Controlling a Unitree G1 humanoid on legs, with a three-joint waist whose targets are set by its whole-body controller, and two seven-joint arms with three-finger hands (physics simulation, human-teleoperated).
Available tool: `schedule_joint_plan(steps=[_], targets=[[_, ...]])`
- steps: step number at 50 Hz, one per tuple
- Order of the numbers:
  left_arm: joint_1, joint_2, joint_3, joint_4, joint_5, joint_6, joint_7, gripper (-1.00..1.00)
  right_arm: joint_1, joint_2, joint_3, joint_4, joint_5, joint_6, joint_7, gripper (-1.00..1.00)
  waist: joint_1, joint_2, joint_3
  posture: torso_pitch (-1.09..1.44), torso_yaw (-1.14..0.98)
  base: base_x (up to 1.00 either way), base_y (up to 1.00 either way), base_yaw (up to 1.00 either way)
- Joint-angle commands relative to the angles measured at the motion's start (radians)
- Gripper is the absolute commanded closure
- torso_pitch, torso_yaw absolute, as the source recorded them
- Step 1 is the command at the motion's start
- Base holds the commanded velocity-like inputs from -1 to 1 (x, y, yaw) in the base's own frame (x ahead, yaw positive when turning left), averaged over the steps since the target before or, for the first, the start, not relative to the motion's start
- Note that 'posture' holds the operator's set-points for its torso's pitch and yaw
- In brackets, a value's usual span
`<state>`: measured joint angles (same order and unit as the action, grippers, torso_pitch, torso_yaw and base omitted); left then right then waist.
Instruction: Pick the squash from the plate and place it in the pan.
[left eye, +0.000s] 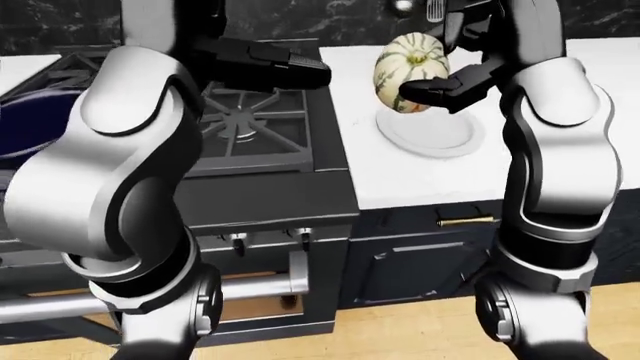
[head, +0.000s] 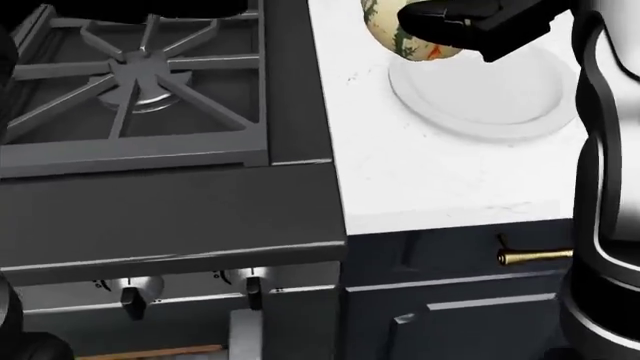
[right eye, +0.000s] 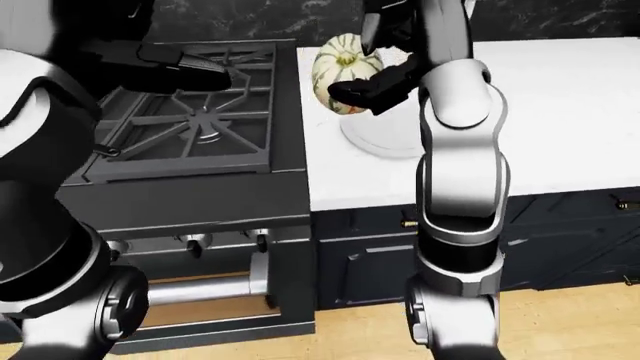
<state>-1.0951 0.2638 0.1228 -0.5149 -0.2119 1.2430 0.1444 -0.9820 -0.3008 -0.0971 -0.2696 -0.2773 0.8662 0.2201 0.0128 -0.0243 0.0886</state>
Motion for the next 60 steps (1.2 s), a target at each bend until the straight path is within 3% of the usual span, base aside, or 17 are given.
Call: schedule_joint_plan(steps=[1,3,4,7,12,15,18,27,29,30,33,38,43,45,56,58,60], targets=[[-0.036,0.012,0.015,-0.016,0.007,-0.034,0.004,-1.00,-0.049,-0.008,-0.008,-0.037,-0.007,-0.035,-0.013,1.00,0.004,-0.002,-0.039,0.00,0.00,0.00,0.00,0.00],[-0.036,0.012,0.017,-0.018,0.007,-0.032,0.004,-1.00,-0.044,-0.005,-0.006,-0.035,-0.009,-0.041,-0.014,1.00,-0.013,0.007,-0.055,0.00,0.00,0.00,0.04,0.00],[-0.035,0.013,0.017,-0.019,0.007,-0.032,0.004,-1.00,-0.041,-0.003,-0.006,-0.033,-0.010,-0.044,-0.016,1.00,-0.003,0.012,-0.035,0.00,0.00,0.00,0.15,0.00],[-0.033,0.013,0.017,-0.020,0.007,-0.033,0.003,-1.00,-0.040,0.002,-0.003,-0.033,-0.012,-0.047,-0.016,1.00,0.003,-0.010,-0.058,0.00,0.00,0.00,0.18,0.00],[-0.031,0.016,0.017,-0.017,0.008,-0.038,0.001,-1.00,-0.033,0.008,-0.004,-0.029,-0.012,-0.057,-0.019,1.00,-0.006,0.032,-0.064,0.00,0.00,0.00,0.18,0.00],[-0.033,0.017,0.020,-0.018,0.007,-0.037,0.001,-1.00,-0.030,0.009,-0.003,-0.028,-0.013,-0.060,-0.019,1.00,-0.021,0.095,-0.074,0.00,0.00,0.00,0.18,0.00],[-0.032,0.016,0.018,-0.019,0.008,-0.036,0.001,-1.00,-0.026,0.010,-0.003,-0.028,-0.015,-0.062,-0.017,1.00,-0.024,0.106,-0.067,0.00,0.00,0.00,0.20,0.00],[-0.032,0.014,0.017,-0.019,0.008,-0.037,0.001,-1.00,-0.040,0.005,-0.004,-0.034,-0.018,-0.048,-0.008,1.00,-0.017,0.006,-0.061,0.00,0.00,0.00,0.30,0.00],[-0.034,0.012,0.017,-0.022,0.007,-0.033,0.002,-1.00,-0.041,0.004,-0.005,-0.036,-0.018,-0.046,-0.007,1.00,-0.013,-0.042,-0.070,0.00,0.00,0.00,0.30,0.00],[-0.034,0.012,0.017,-0.022,0.007,-0.031,0.003,-1.00,-0.041,0.004,-0.006,-0.037,-0.018,-0.045,-0.006,1.00,-0.017,-0.018,-0.065,0.00,0.00,0.00,0.31,0.00],[-0.037,0.012,0.019,-0.025,0.006,-0.026,0.004,-1.00,-0.043,0.002,-0.006,-0.037,-0.017,-0.045,-0.004,1.00,-0.014,-0.031,-0.079,0.00,0.00,0.00,0.30,0.00],[-0.041,0.012,0.020,-0.036,0.003,-0.013,0.007,-1.00,-0.039,0.003,-0.005,-0.043,-0.019,-0.041,-0.004,1.00,-0.011,0.006,-0.062,0.00,0.00,0.00,0.30,0.00],[-0.040,0.014,0.019,-0.030,0.003,-0.019,0.006,-1.00,-0.032,0.010,-0.003,-0.032,-0.018,-0.055,-0.009,1.00,-0.032,0.114,-0.091,0.00,0.00,0.00,0.31,0.00],[-0.039,0.015,0.020,-0.027,0.003,-0.022,0.005,-1.00,-0.034,0.012,-0.001,-0.032,-0.019,-0.054,-0.011,1.00,-0.023,0.095,-0.064,0.00,0.00,0.00,0.30,0.00],[-0.035,0.015,0.016,-0.016,0.006,-0.037,0.002,-1.00,-0.028,0.012,-0.004,-0.035,-0.014,-0.059,-0.012,1.00,-0.016,-0.030,-0.070,0.00,0.00,0.00,0.29,0.00],[-0.035,0.013,0.015,-0.018,0.006,-0.036,0.002,-1.00,-0.026,0.012,-0.004,-0.037,-0.014,-0.059,-0.012,1.00,-0.017,-0.008,-0.070,0.00,0.00,0.00,0.25,0.00],[-0.034,0.013,0.015,-0.016,0.007,-0.038,0.002,-1.00,-0.029,0.012,-0.003,-0.034,-0.014,-0.060,-0.012,1.00,-0.011,-0.028,-0.077,0.00,0.00,0.00,0.25,0.00]])
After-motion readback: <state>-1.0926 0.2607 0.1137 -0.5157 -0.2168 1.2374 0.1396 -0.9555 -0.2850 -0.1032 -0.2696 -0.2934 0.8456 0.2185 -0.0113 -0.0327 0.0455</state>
